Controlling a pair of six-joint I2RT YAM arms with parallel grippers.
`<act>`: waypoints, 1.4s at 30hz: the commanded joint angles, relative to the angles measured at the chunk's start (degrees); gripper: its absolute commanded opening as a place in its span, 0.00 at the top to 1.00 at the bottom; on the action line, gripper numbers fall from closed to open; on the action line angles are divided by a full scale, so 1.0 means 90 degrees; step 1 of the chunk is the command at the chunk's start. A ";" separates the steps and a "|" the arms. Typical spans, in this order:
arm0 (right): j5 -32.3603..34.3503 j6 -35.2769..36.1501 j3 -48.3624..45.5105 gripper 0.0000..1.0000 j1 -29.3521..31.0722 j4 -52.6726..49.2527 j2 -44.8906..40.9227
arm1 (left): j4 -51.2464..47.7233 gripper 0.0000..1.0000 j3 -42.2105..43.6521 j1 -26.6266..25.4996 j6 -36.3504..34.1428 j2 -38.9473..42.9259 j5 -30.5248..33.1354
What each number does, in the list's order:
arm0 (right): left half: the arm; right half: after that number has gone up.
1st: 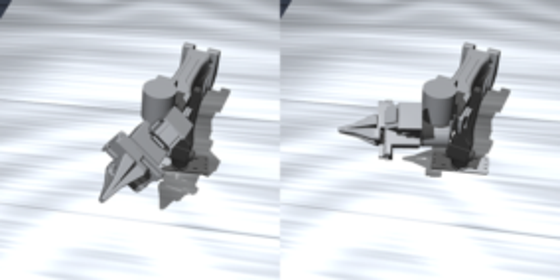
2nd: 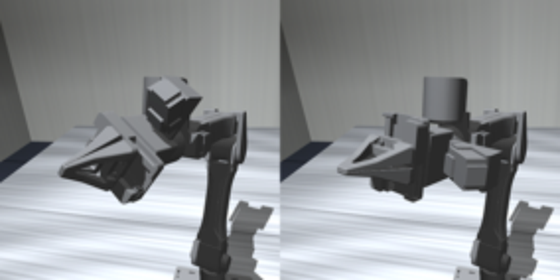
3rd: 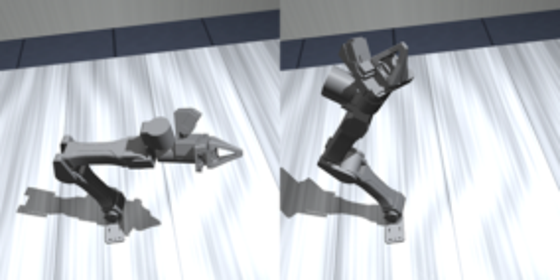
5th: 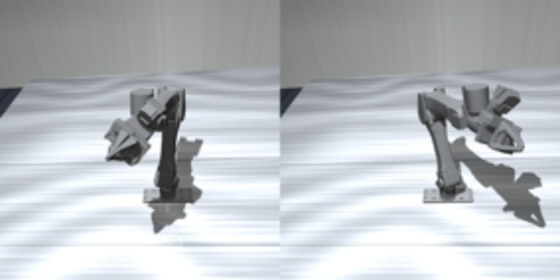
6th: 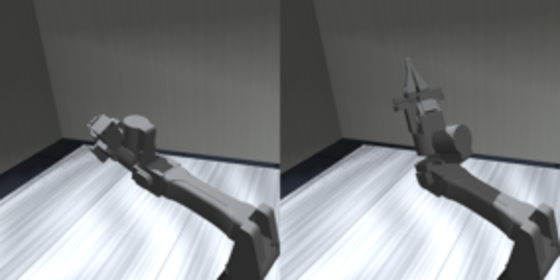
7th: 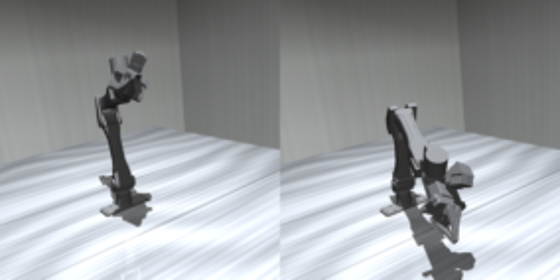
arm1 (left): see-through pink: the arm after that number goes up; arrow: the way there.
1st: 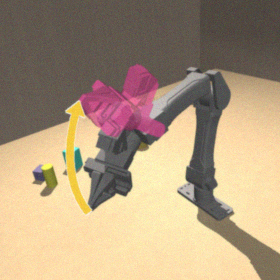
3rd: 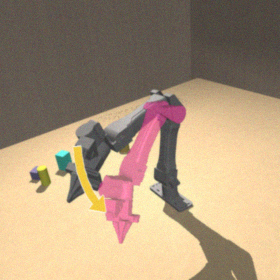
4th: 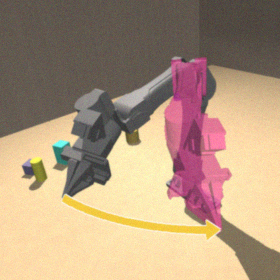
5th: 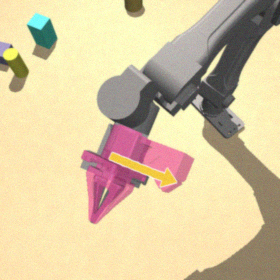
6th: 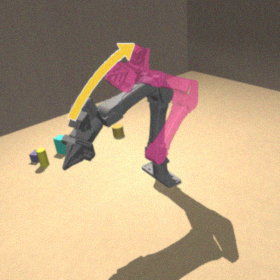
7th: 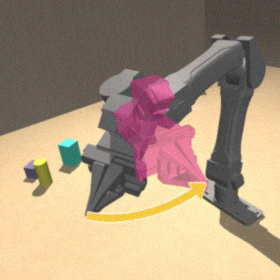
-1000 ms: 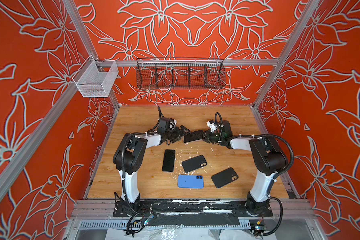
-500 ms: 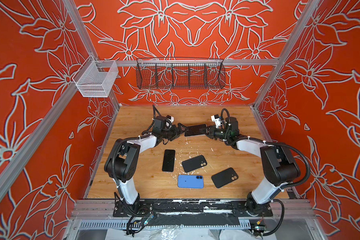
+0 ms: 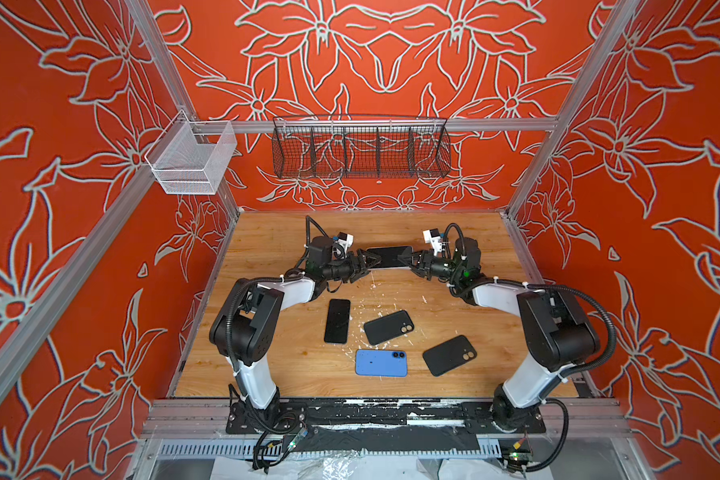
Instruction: Put the phone into the phone case
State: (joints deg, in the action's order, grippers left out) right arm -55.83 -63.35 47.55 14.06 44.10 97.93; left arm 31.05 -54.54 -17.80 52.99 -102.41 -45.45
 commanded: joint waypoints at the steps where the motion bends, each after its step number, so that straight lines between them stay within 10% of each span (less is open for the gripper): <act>1: -0.0169 -0.0452 -0.0067 1.00 -0.0022 0.0962 0.0122 | 0.0522 0.29 0.0040 -0.0077 0.0177 0.0221 -0.0243; 30: 0.0471 0.1599 0.0340 1.00 -0.0026 -0.2495 0.0075 | 0.0875 0.54 -0.0124 -0.0182 0.0106 0.0338 -0.0126; 42: -0.0272 0.0573 0.0416 1.00 -0.0034 -0.1366 0.0207 | 0.1667 0.52 -0.0030 -0.0179 0.0006 0.0307 -0.0325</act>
State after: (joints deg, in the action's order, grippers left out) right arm -56.97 -55.31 51.59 13.61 31.31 98.24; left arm 33.30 -53.95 -18.85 53.84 -102.24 -44.99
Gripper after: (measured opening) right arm 0.198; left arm 0.474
